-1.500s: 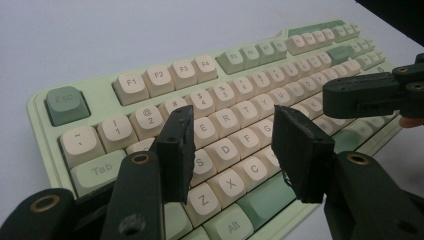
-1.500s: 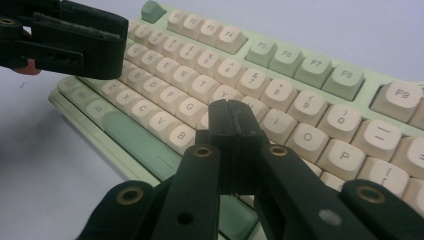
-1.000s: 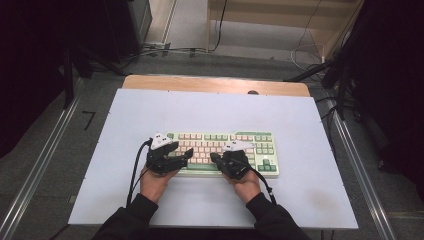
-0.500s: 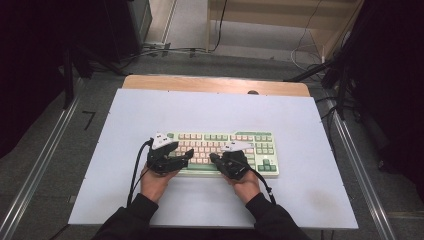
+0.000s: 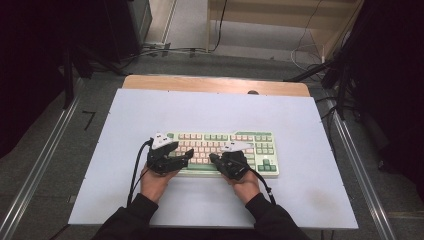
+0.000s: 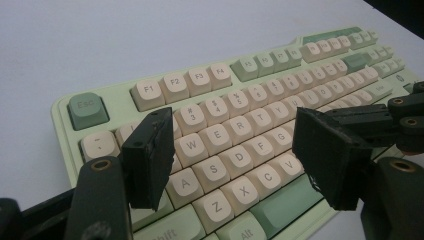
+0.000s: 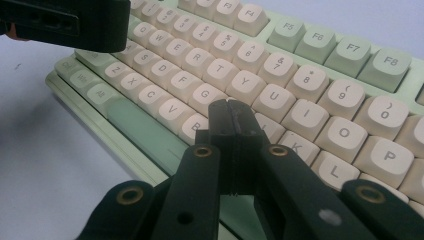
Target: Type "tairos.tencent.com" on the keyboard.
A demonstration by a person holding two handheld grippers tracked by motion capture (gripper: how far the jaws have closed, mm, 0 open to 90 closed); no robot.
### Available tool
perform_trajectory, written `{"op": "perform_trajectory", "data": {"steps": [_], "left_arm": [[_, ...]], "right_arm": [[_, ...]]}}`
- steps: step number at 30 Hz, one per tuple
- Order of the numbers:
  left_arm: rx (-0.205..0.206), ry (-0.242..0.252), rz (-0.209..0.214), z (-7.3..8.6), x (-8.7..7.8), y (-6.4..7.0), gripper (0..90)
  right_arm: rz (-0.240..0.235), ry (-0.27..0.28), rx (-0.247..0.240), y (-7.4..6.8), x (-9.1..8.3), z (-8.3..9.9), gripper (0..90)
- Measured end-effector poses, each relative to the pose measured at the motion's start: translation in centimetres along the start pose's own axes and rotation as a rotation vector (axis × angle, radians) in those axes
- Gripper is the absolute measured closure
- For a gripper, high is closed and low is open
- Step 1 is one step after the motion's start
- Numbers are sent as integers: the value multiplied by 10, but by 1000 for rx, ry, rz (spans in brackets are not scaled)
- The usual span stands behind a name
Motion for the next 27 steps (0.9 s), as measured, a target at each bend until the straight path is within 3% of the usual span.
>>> {"op": "perform_trajectory", "data": {"steps": [16,19,24,27], "left_arm": [[3,-4,4,0,0,0,336],[0,-2,2,0,0,0,336],[3,-6,3,0,0,0,336],[0,-4,3,0,0,0,336]], "right_arm": [[1,-7,5,1,1,2,871],[1,28,22,3,-5,-6,860],[14,50,47,11,-10,-12,818],[14,51,55,12,-11,-13,734]]}}
Point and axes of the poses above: each handheld gripper's, and its own axes: x roughly forward along the jaws, z roughly out of its underside, y roughly to its right, the point moved 6 cm from there along x, roughly forward along the jaws, and after that the axes turned 15 degrees about y, right-handed, at the moved point
